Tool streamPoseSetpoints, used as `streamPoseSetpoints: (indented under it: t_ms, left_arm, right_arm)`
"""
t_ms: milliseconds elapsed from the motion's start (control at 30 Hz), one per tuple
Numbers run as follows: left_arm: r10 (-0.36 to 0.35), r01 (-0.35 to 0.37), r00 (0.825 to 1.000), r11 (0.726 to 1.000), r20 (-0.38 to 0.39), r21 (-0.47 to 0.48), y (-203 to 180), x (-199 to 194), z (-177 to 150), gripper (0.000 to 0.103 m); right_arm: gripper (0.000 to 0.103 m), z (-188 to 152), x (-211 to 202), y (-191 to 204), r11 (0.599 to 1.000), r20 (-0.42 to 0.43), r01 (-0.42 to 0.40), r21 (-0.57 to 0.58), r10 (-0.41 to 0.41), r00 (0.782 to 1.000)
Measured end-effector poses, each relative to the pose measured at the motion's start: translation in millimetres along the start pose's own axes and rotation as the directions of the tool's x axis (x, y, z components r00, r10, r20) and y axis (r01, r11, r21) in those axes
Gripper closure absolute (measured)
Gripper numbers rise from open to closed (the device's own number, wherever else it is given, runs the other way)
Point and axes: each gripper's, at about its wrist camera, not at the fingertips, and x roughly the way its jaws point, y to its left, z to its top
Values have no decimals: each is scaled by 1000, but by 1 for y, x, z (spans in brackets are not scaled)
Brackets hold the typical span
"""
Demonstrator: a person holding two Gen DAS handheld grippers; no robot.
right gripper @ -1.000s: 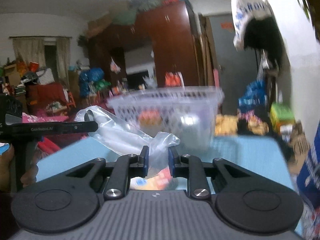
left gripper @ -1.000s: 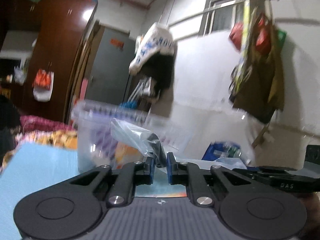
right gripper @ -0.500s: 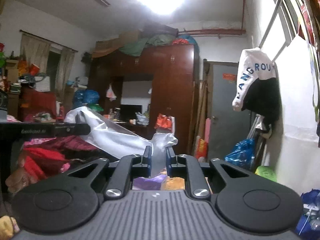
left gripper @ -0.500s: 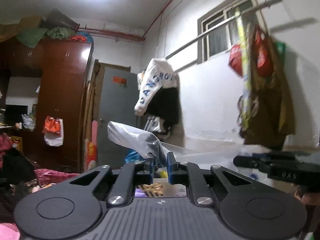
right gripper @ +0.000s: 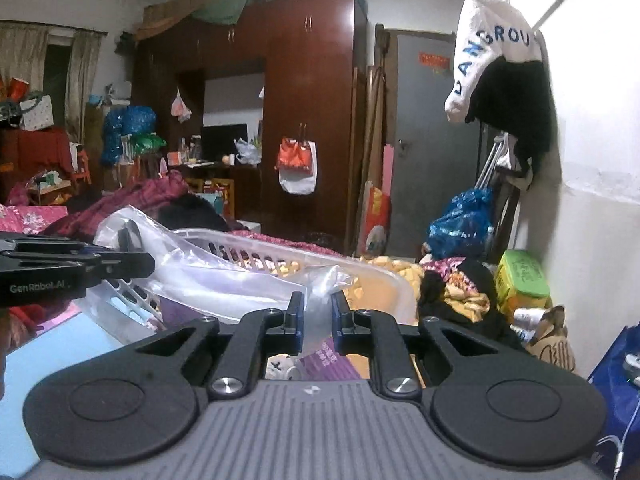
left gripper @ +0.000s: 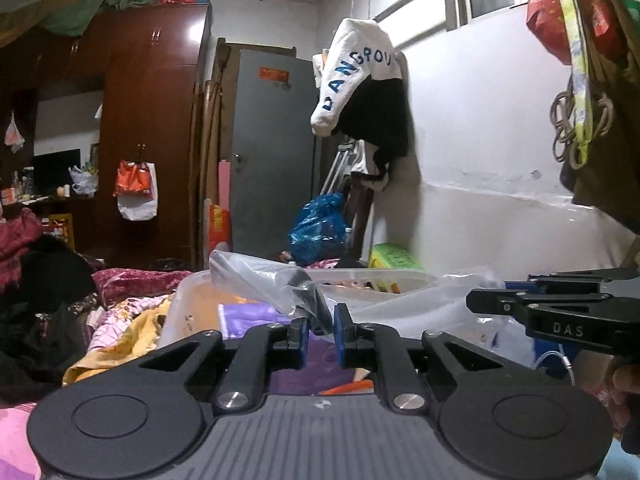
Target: Organize objects
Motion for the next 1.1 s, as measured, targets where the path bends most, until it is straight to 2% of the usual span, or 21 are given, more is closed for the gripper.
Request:
streamPoseSetpoints:
  t_ms: [33, 67, 100, 133, 200, 267, 367, 467, 633, 700, 833, 933, 1000, 1100]
  left_arm:
    - [10, -10, 1000, 1000, 0, 4, 0, 3, 1, 81]
    - [22, -22, 1000, 1000, 4, 20, 2, 4, -1, 77]
    - [57, -57, 998, 997, 0, 49, 1, 5, -3, 58]
    - [92, -91, 996, 993, -4, 72, -1, 6, -5, 39]
    - [121, -122, 992, 987, 21, 101, -5, -3, -9, 28]
    - [111, -115, 993, 988, 49, 103, -7, -22, -12, 28]
    - [61, -65, 996, 996, 58, 68, -7, -56, -19, 26]
    - [-1, -1, 999, 999, 46, 42, -13, -89, -40, 21]
    - [-147, 149, 988, 988, -49, 29, -23, -121, -92, 21]
    - [-175, 179, 981, 983, -84, 49, -26, -124, -106, 21]
    - [-169, 188, 971, 977, -168, 102, -28, -114, -118, 21]
    - [-237, 257, 945, 965, -227, 62, -26, -104, -118, 21]
    - [-280, 296, 930, 955, -236, 33, -23, -104, -121, 21]
    - [-263, 284, 933, 957, -244, 53, -22, -104, -124, 22]
  right_arm:
    - [85, 1, 1, 2, 1000, -1, 2, -3, -2, 1000]
    - [79, 1, 2, 3, 1000, 0, 15, -9, -15, 1000]
    - [73, 0, 4, 4, 999, 4, 41, -13, -41, 999]
    - [59, -1, 2, 6, 998, 9, 59, -9, -59, 998]
    - [19, -4, -12, 8, 994, 24, 106, 15, -106, 994]
    - [0, -6, -27, 5, 990, 64, 131, 43, -134, 989]
    - [0, -19, -60, 1, 991, 78, 107, 83, -114, 990]
    - [0, -42, -89, -4, 988, 56, 27, 155, -36, 998]
    - [0, -96, -121, -6, 954, -20, -93, 284, 103, 994]
    - [0, -106, -127, -1, 954, -28, -116, 277, 129, 991]
    - [0, -113, -129, 14, 966, -65, -174, 189, 189, 980]
    - [0, -113, -123, 23, 973, -102, -189, 132, 203, 974]
    - [11, -115, -116, 24, 966, -122, -216, 144, 234, 964]
    - [19, -121, -109, 25, 961, -156, -243, 134, 263, 952]
